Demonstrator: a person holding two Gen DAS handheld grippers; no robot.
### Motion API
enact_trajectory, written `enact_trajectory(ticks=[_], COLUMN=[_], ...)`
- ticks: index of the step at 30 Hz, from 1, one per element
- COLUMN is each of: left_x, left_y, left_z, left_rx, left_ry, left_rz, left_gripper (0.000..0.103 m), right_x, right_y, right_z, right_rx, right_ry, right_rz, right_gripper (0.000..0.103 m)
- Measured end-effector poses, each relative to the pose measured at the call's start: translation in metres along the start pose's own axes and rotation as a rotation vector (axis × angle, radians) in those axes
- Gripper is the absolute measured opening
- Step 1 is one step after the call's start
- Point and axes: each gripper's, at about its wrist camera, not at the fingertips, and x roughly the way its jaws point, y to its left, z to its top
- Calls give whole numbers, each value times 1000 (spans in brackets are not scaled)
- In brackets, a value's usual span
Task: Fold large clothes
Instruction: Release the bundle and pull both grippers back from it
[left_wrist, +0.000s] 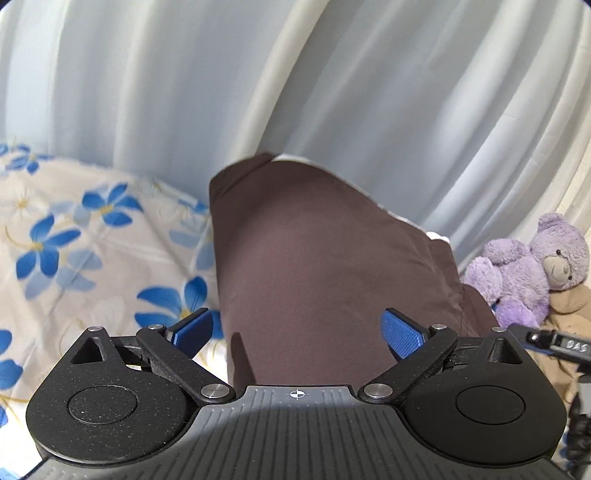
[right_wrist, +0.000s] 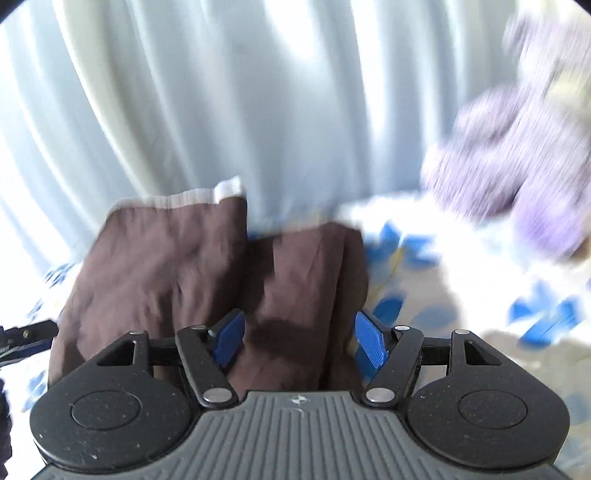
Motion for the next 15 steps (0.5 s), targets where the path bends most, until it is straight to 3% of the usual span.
enact_trajectory(ticks=[2, 4, 6, 8, 11, 15], left_x=[8, 20, 28, 40, 49, 55], left_y=[-13, -23, -28, -22, -10, -7], left_z=[-5, -14, -23, -29, -34, -44], left_rx=[15, 36, 82, 55, -3, 33], left_ry=[-7, -17, -69, -76, -61, -99], left_rz=[-3, 32, 97, 106, 91, 95], left_gripper=[101, 102, 103, 103, 103, 103], right_x=[3, 21, 36, 49, 57, 62], right_y=[26, 52, 69, 73, 67, 61], right_z=[-6, -20, -37, -50, -64, -86], right_rx=[-61, -130, -201, -256, -272, -271], right_ry=[-18, 35, 27, 2, -43, -130], right_rz=[42, 84, 18, -23, -15, 0], right_gripper=[42, 26, 25, 25, 26, 26])
